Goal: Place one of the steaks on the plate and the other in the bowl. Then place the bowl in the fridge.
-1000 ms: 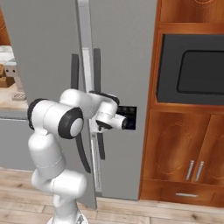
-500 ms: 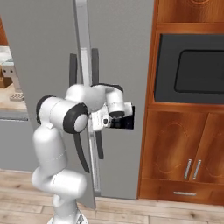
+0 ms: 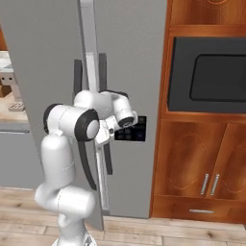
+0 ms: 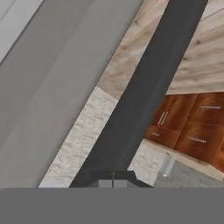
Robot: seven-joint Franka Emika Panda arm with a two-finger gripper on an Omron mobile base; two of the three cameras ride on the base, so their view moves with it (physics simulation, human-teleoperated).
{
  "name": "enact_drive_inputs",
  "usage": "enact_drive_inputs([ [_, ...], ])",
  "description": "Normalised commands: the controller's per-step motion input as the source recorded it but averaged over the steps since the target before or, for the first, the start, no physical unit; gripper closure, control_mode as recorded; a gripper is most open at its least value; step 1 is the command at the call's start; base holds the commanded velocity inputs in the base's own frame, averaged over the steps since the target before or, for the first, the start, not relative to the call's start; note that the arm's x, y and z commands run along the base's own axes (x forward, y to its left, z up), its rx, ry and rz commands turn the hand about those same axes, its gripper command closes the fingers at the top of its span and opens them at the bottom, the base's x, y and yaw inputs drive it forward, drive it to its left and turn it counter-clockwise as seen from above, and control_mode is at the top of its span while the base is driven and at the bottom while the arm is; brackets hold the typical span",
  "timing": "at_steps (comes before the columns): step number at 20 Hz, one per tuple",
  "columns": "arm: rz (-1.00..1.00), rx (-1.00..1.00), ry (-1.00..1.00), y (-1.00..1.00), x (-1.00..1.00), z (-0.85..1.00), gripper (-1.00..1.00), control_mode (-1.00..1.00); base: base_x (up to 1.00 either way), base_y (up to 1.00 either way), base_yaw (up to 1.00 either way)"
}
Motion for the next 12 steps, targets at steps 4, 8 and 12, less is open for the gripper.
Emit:
enact_drive_inputs([
  [4,0.35,0.0,0.21,1.0,-0.29,-0.76,1.0,-1.0,0.0,0.0,0.0],
  [8,0.38,0.0,0.07,1.0,-0.43,-0.88,1.0,-1.0,0.0,0.0,0.0],
  [12,0.35,-0.04,0.01,1.0,-0.58,-0.79,1.0,-1.0,0.0,0.0,0.0],
])
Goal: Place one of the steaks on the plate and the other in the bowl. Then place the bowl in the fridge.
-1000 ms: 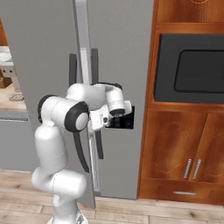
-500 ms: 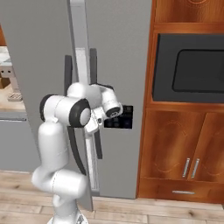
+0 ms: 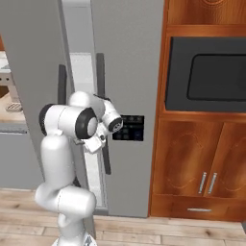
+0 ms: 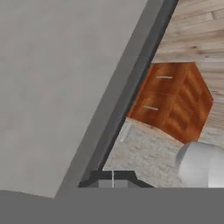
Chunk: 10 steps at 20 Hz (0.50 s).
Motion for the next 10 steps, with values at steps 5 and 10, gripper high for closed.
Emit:
enact_drive_inputs([
  [5,0.31,-0.06,-0.03,1.0,-0.7,-0.8,1.0,-1.0,0.0,0.0,0.0],
  [10,0.24,-0.03,-0.11,1.0,-0.64,-0.66,1.0,-1.0,0.0,0.0,0.0],
])
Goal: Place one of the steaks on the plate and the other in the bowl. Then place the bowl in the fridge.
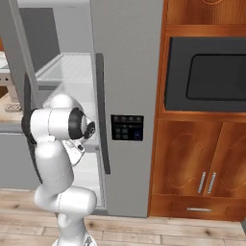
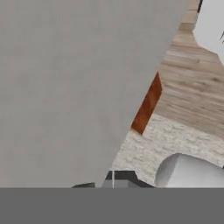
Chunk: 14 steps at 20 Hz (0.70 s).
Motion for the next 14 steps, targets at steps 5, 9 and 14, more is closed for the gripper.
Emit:
enact_drive_inputs([
  [5,0.21,-0.01,-0.16,1.0,-0.61,-0.52,1.0,-1.0,0.0,0.0,0.0],
  [9,0.31,0.02,-0.15,1.0,-0.58,-0.23,1.0,-1.0,0.0,0.0,0.0],
  [14,0.33,0.03,-0.11,1.0,-0.54,-0.21,1.0,-1.0,0.0,0.0,0.0],
])
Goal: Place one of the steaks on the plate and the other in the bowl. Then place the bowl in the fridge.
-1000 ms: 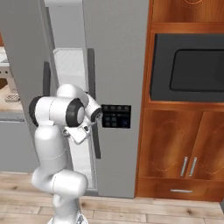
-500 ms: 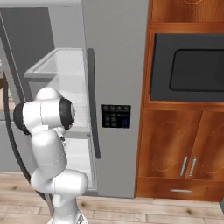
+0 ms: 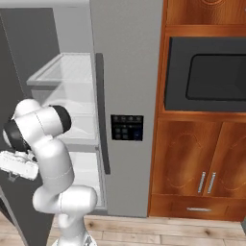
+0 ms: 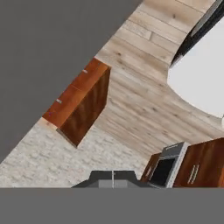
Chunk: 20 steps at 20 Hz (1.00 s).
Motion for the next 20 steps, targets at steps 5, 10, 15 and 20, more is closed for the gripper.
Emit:
enact_drive_inputs([
  [5,0.08,0.28,-0.73,-0.45,-0.63,0.0,1.0,-1.0,0.0,0.0,0.0],
  [10,0.0,0.53,-0.74,-1.0,-0.03,0.0,1.0,-1.0,0.0,0.0,0.0],
  [15,0.0,0.54,-0.56,-1.0,0.1,0.19,1.0,-1.0,0.0,0.0,0.0],
  [20,0.0,0.44,-0.42,-1.0,0.16,0.49,1.0,-1.0,0.0,0.0,0.0],
])
